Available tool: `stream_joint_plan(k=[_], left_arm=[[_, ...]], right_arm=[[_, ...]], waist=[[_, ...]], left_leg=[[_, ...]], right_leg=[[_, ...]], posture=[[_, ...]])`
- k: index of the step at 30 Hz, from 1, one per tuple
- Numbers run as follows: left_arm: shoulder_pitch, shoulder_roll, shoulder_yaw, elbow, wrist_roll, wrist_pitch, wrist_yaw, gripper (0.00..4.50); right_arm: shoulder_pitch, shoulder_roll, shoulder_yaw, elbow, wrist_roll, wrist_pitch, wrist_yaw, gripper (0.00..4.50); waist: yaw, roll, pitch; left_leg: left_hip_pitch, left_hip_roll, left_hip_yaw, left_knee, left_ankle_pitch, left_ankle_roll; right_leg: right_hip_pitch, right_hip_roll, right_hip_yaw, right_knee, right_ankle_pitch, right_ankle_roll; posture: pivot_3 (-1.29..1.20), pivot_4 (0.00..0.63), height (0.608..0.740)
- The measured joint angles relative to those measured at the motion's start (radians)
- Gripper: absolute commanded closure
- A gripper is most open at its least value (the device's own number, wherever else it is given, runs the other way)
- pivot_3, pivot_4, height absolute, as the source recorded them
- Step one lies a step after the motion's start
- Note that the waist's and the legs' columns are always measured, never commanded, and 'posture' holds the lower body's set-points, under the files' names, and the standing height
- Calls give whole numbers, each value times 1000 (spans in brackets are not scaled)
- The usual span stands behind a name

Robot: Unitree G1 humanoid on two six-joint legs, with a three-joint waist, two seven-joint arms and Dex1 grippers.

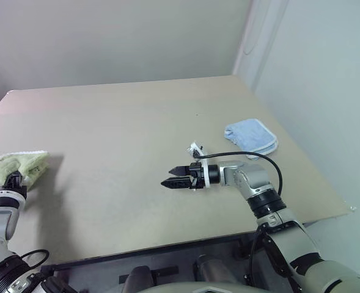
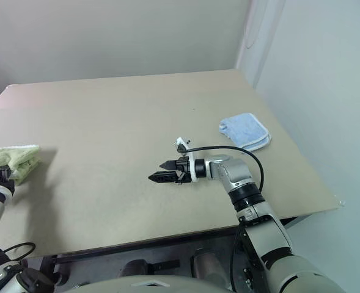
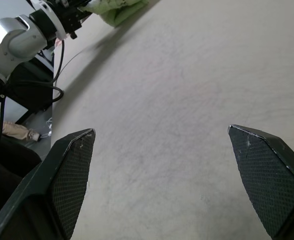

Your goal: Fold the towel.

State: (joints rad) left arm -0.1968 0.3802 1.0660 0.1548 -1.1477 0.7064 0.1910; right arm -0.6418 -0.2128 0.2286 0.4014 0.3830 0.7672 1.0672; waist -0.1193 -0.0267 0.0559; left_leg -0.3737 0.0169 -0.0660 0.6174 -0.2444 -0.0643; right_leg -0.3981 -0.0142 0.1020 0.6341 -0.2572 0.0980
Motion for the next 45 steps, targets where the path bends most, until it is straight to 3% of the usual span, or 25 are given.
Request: stream_joint_plan(k=[2,15,24,28,37,42,45], left_arm=[[25,-4,0,-21,-11,-8,26,4491],[154,-33,-3,-103,-22,-81,98,15],[323,-127,-151,-406,64,-124,148,15],[352,-125,-214,-497,151,-127,206,15],[410,1,-376,-625,300,-118,92,15],[415,118,-461,-594,423,-138,-75,15],[377,174,-535,-504,447,-162,-265,15]], right_arm=[[0,0,0,3,-7,-7,1,0],[0,12,3,58,-30,-40,14,0],[0,12,10,60,-45,-54,41,0],[-2,20,12,79,-47,-57,44,0],[-18,35,15,110,-52,-78,51,0],[-33,39,6,128,-54,-101,44,0],[-33,42,-9,132,-54,-138,37,0]], waist=[[-2,0,0],[-2,0,0],[-1,0,0],[0,0,0],[-7,1,1],[-3,3,2],[-5,4,2]], left_leg=[[0,0,0,0,0,0],[0,0,0,3,0,0],[0,0,0,4,0,0],[0,0,0,5,0,0],[-1,0,1,3,0,0],[0,0,0,3,0,0],[-1,0,1,5,0,-1]], right_leg=[[0,0,0,0,0,0],[1,0,0,0,-3,-2],[2,0,0,-1,-3,-3],[2,1,0,-1,-3,-3],[1,1,1,-3,-3,-3],[1,1,1,-3,-3,-3],[2,1,1,-3,-3,-3]], posture=[[0,0,740],[0,0,740],[0,0,740],[0,0,740],[0,0,740],[0,0,740],[0,0,740]])
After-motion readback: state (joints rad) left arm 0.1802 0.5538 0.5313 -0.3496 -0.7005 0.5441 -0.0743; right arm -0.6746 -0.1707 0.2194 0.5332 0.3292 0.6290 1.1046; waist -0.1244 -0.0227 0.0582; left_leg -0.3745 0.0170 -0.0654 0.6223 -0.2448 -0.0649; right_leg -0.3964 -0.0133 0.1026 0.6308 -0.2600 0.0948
